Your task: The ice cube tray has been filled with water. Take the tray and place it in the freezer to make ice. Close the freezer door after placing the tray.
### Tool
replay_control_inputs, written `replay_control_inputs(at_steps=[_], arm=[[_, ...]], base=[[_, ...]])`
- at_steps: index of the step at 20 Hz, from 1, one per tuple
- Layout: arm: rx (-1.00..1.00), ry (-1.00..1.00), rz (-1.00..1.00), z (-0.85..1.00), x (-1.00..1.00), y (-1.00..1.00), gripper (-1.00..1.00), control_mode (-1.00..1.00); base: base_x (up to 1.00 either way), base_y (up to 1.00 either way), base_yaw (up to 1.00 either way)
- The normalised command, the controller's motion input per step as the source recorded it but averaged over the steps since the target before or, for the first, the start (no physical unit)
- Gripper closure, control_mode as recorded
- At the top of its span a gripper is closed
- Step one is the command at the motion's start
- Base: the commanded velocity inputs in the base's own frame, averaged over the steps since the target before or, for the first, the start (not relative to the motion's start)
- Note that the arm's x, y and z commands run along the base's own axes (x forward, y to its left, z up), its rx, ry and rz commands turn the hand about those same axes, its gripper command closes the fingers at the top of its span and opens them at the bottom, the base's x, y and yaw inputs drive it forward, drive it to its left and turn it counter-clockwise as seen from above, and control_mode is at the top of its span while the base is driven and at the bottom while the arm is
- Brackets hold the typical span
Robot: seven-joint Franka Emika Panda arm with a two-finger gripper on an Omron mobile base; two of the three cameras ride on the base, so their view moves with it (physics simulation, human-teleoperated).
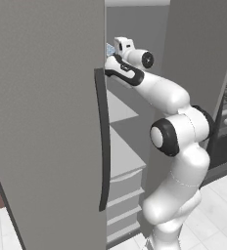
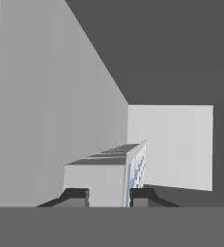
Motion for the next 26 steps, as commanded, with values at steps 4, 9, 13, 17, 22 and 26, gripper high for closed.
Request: replay_control_inputs(at_steps=[4, 9, 13, 17, 22, 26], arm=[[0.00, 0.00, 0.00, -0.15, 0.07, 0.04, -1.00, -1.00], [-0.01, -0.01, 0.00, 0.00, -0.02, 0.00, -1.00, -1.00], [-0.05, -0.05, 0.00, 0.08, -0.21, 0.00, -1.00, -1.00], [-0.07, -0.09, 0.00, 0.29, -0.66, 0.00, -1.00, -1.00], [-0.03, -0.07, 0.00, 0.34, -0.97, 0.00, -1.00, -1.00], [0.00, -0.02, 0.00, 0.47, -1.00, -0.07, -1.00, -1.00]], base=[[0.00, 0.00, 0.00], [0.00, 0.00, 0.00], [0.00, 0.00, 0.00], [0.00, 0.00, 0.00], [0.00, 0.00, 0.00], [0.00, 0.00, 0.00]])
